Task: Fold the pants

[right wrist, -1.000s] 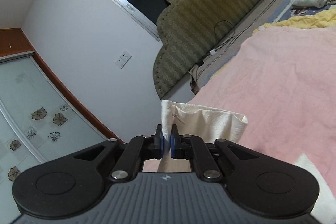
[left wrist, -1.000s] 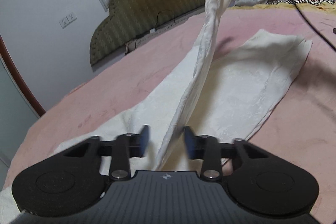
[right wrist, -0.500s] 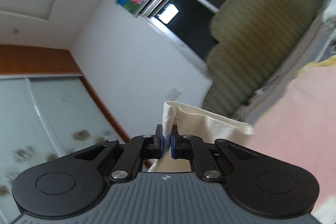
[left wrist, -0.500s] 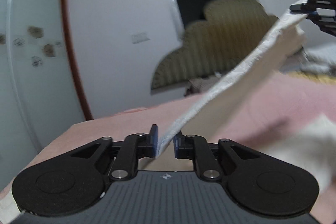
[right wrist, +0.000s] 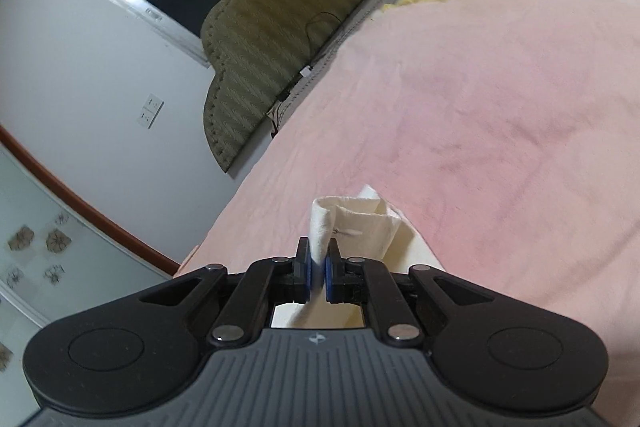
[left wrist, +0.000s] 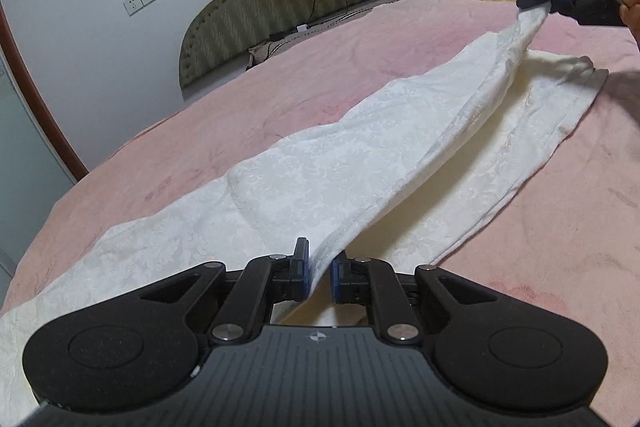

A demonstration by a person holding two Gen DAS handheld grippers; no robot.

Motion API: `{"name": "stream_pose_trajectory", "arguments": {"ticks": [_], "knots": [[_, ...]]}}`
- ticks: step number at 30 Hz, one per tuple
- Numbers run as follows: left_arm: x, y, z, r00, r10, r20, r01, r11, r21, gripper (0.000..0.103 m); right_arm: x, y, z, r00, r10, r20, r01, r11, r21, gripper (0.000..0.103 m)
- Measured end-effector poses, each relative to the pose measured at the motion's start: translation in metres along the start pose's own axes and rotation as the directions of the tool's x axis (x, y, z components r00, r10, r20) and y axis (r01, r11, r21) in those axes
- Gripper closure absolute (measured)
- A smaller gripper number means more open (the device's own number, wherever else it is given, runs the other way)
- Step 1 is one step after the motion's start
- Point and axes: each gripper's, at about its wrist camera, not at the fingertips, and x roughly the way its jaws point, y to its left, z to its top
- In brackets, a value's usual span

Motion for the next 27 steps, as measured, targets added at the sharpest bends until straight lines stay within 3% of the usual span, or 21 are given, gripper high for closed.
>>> {"name": "stream_pose_trajectory", "arguments": {"ticks": [6, 11, 24, 27], "knots": [[-0.019, 0.010, -0.005, 1.000, -0.011, 0.027, 0.012, 0.999, -0.032, 0.088, -0.022, 0.002, -0.009, 0.999, -0.026, 0.027, 0.028, 0.998, -0.063, 0.096], [-0.015, 0.007, -0.014, 1.000, -0.021, -0.007, 0.021, 1.000, -0.004, 0.088, -0.029, -0.021, -0.025, 0.997, -0.078, -0.008, 0.078, 0.997, -0.011, 0.096], [-0.025, 0.018, -0.021, 0.999, -0.031, 0.008, 0.031, 0.999, -0.028, 0.089, -0.045, -0.033, -0.041, 0.997, -0.071, 0.015, 0.071, 0.997, -0.031, 0.096], [-0.017, 0.017, -0.023, 0.999, -0.038, -0.022, 0.038, 0.999, -0.023, 0.089, -0.036, -0.037, -0.039, 0.995, -0.095, -0.026, 0.094, 0.995, -0.045, 0.095]]}}
